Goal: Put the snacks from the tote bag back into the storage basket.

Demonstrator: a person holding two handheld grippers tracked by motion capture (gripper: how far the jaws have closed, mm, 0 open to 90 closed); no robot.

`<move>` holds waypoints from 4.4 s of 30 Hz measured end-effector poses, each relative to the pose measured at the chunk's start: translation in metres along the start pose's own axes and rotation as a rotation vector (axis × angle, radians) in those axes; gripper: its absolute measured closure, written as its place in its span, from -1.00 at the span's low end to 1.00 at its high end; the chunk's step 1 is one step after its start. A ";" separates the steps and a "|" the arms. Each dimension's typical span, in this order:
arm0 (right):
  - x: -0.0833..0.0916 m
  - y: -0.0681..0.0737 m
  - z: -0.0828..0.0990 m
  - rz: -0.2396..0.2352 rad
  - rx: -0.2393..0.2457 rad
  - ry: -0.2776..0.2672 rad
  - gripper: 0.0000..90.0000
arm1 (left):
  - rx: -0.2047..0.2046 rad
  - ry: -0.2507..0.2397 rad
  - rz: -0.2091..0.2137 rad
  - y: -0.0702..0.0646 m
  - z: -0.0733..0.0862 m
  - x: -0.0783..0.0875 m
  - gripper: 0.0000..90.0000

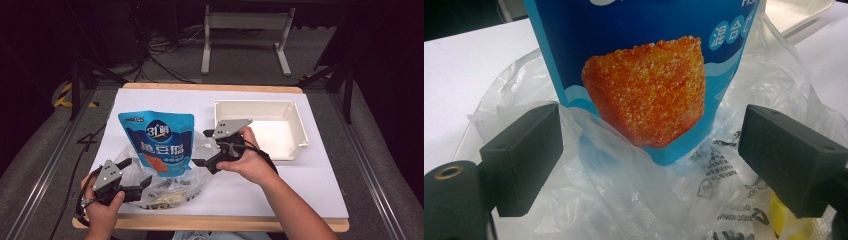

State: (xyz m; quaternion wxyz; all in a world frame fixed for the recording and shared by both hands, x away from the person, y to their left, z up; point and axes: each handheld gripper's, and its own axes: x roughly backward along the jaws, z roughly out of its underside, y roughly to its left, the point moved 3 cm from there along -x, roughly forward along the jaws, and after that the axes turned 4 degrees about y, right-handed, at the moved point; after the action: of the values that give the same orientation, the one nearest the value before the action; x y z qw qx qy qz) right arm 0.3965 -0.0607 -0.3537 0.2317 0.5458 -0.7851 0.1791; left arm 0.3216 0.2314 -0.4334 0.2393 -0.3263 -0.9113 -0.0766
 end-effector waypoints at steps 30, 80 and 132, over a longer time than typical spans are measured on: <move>-0.070 0.002 0.005 0.024 0.024 -0.038 -0.63 | 0.007 -0.004 0.002 0.002 -0.001 0.000 -0.74; -0.089 0.010 0.013 -0.018 0.054 -0.127 0.14 | -0.002 0.001 0.014 0.002 0.000 0.000 -0.74; -0.037 0.013 -0.044 0.007 0.106 -0.127 0.22 | 0.034 -0.001 0.027 0.006 0.001 -0.002 -0.74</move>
State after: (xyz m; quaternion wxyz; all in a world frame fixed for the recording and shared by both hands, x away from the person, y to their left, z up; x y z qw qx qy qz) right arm 0.4026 -0.0046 -0.3381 0.1514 0.5648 -0.7896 0.1862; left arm 0.3258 0.2352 -0.4355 0.2455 -0.3347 -0.9079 -0.0580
